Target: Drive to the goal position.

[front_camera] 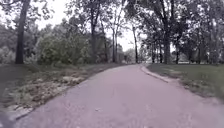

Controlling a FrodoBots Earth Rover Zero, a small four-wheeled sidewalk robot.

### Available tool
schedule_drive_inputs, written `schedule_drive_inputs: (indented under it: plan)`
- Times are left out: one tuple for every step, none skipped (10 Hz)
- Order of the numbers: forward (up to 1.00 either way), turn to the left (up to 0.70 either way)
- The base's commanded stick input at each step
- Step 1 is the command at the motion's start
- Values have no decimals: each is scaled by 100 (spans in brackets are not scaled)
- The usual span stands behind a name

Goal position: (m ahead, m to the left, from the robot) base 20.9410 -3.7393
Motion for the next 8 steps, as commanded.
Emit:
schedule_drive_inputs:
  plan:
    - [70, 0]
    - [70, 0]
    - [70, 0]
    - [70, 0]
    - [70, 0]
    - [70, 0]
    - [70, 0]
    - [70, 0]
